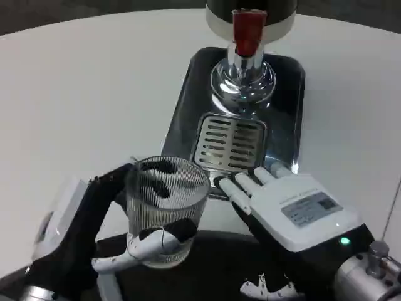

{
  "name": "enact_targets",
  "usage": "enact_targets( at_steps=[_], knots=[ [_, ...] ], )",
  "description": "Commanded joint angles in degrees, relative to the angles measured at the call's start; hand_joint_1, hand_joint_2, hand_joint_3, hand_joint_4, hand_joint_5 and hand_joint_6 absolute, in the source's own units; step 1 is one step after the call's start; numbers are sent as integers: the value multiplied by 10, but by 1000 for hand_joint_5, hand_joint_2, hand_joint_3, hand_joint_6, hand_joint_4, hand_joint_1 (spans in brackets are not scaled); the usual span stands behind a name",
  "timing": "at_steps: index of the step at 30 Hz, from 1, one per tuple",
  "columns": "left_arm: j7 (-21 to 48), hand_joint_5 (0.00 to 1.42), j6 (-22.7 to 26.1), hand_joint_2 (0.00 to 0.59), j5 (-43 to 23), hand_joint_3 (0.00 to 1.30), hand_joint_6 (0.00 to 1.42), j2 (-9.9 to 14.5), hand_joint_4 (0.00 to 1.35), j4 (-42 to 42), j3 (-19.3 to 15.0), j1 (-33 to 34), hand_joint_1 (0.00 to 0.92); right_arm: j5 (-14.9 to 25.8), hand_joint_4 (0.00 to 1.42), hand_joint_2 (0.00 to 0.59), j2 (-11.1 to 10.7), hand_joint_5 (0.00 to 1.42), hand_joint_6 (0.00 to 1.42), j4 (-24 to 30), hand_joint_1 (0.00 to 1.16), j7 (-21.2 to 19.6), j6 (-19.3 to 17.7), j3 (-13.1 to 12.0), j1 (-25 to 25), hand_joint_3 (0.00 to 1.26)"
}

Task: Grasp the cup under the faucet to collect the drink, then remove the cup.

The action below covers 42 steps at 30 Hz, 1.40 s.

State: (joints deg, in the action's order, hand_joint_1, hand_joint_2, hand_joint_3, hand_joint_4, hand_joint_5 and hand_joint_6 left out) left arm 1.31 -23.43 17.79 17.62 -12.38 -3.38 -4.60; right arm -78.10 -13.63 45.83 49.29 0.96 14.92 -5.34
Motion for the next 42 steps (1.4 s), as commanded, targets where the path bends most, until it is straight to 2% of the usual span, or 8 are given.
enact_targets(
  at_steps=[1, 14, 24, 31, 42],
  knots=[
    [-2, 786, -16, 339, -11, 848, 884, -2, 1026, -14, -2, -7, 466, 6, 0, 275, 4, 0, 0, 10, 616, 7, -4, 0, 10, 0],
    [-2, 791, -16, 339, -10, 848, 886, -3, 1033, -11, 1, -5, 466, 7, 0, 275, 4, 0, 0, 11, 614, 7, -4, -2, 13, 0],
    [-11, 800, -19, 339, 3, 848, 886, -14, 1038, 16, 12, 27, 466, -4, 0, 275, 8, 0, 0, 22, 614, 12, 0, -10, 24, 0],
    [-29, 802, -35, 339, 19, 848, 886, -14, 1038, 77, 21, 78, 466, -15, 0, 275, 14, 0, 0, 35, 614, 20, 3, -24, 35, 0],
    [-76, 803, -71, 339, 50, 848, 873, 2, 1038, 213, 23, 188, 466, -25, 0, 281, 33, 0, 0, 66, 612, 30, 1, -41, 67, 0]
  ],
)
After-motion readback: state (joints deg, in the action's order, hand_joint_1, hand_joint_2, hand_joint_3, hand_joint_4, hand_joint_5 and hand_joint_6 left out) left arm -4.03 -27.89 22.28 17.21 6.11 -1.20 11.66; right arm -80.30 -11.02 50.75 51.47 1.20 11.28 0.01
